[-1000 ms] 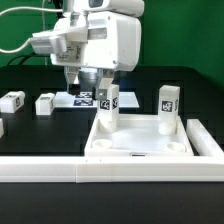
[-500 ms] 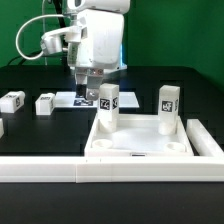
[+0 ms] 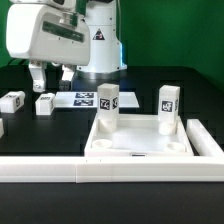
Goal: Assemble square table
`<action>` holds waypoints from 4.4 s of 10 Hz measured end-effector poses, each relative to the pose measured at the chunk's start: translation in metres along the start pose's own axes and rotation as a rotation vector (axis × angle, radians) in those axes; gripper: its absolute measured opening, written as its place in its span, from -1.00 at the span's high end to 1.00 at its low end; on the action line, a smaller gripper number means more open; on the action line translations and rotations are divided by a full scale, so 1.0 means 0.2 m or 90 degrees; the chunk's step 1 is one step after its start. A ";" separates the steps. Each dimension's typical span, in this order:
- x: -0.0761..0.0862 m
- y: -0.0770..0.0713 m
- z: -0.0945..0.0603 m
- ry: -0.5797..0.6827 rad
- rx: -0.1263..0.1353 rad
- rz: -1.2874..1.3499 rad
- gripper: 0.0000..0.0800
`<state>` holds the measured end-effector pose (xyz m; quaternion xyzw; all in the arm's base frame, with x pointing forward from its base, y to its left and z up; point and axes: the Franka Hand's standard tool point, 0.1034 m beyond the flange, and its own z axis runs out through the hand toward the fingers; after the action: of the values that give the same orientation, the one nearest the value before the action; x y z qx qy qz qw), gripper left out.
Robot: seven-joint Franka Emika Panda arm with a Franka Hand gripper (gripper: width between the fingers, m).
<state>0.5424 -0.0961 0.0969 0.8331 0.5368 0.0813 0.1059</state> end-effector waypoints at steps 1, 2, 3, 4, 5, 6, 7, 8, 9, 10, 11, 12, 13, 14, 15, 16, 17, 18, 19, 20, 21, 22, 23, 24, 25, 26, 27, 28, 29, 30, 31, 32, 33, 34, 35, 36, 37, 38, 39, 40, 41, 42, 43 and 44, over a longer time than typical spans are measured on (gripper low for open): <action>-0.01 0.02 0.01 0.010 -0.014 -0.022 -0.62; -0.01 0.02 0.01 0.013 -0.014 0.021 -0.62; -0.01 0.02 0.01 0.016 -0.012 0.054 -0.62; 0.00 0.03 0.01 0.020 -0.010 0.117 -0.62; 0.00 0.03 0.01 0.021 -0.009 0.136 -0.62; 0.01 0.03 0.01 0.024 -0.006 0.192 -0.62; 0.01 0.03 0.01 0.027 -0.004 0.231 -0.62; 0.01 0.02 0.01 0.028 -0.001 0.253 -0.62; -0.05 -0.02 0.02 0.023 0.011 0.347 -0.62; -0.10 -0.05 0.02 0.015 0.025 0.433 -0.62; -0.14 -0.07 0.03 0.006 0.039 0.495 -0.62; -0.17 -0.09 0.04 -0.006 0.056 0.556 -0.62; -0.22 -0.11 0.05 -0.016 0.074 0.607 -0.62; -0.25 -0.12 0.05 -0.017 0.081 0.667 -0.62; -0.23 -0.12 0.05 -0.017 0.082 0.700 -0.62; -0.23 -0.13 0.05 -0.017 0.084 0.733 -0.62; -0.22 -0.13 0.05 -0.017 0.086 0.761 -0.62; -0.22 -0.13 0.05 -0.016 0.086 0.752 -0.62; -0.23 -0.14 0.06 -0.019 0.088 0.746 -0.62; -0.24 -0.18 0.08 -0.024 0.093 0.738 -0.62; -0.28 -0.25 0.09 -0.028 0.093 0.721 -0.62; -0.31 -0.32 0.10 -0.037 0.102 0.713 -0.62; -0.33 -0.35 0.10 -0.041 0.105 0.714 -0.62; -0.34 -0.36 0.09 -0.044 0.108 0.715 -0.62; -0.35 -0.35 0.08 -0.043 0.107 0.717 -0.62; -0.35 -0.35 0.08 -0.044 0.108 0.718 -0.62; -0.34 -0.36 0.09 -0.047 0.115 0.716 -0.62; -0.33 -0.36 0.09 -0.052 0.125 0.713 -0.62; -0.33 -0.36 0.09 -0.052 0.124 0.712 -0.62; -0.32 -0.38 0.09 -0.062 0.143 0.710 -0.62; -0.29 -0.40 0.08 -0.088 0.185 0.714 -0.62; -0.30 -0.44 0.09 -0.107 0.208 0.717 -0.62; -0.32 -0.53 0.10 -0.153 0.255 0.717 -0.62; -0.32 -0.56 0.10 -0.178 0.286 0.709 -0.62; -0.31 -0.58 0.09 -0.193 0.308 0.703 -0.62; -0.31 -0.59 0.07 -0.232 0.341 0.689 -0.62; -0.33 -0.55 0.04 -0.267 0.355 0.663 -0.62; -0.36 -0.50 0.01 -0.287 0.353 0.643 -0.62; -0.38 -0.49 -0.01 -0.327 0.386 0.634 -0.62; -0.38 -0.50 -0.01 -0.341 0.401 0.629 -0.62; -0.36 -0.54 -0.02 -0.376 0.439 0.615 -0.62; -0.34 -0.54 -0.01 -0.402 0.466 0.603 -0.62; -0.33 -0.52 0.01 -0.393 0.464 0.599 -0.62; -0.33 -0.52 0.01 -0.393 0.464 0.598 -0.62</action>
Offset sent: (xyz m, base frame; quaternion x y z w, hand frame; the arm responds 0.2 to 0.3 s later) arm 0.0000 0.0000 0.0000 0.0000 0.0000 0.2571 0.9664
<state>0.4239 -0.1142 0.0668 0.9459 0.0551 -0.3095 -0.0803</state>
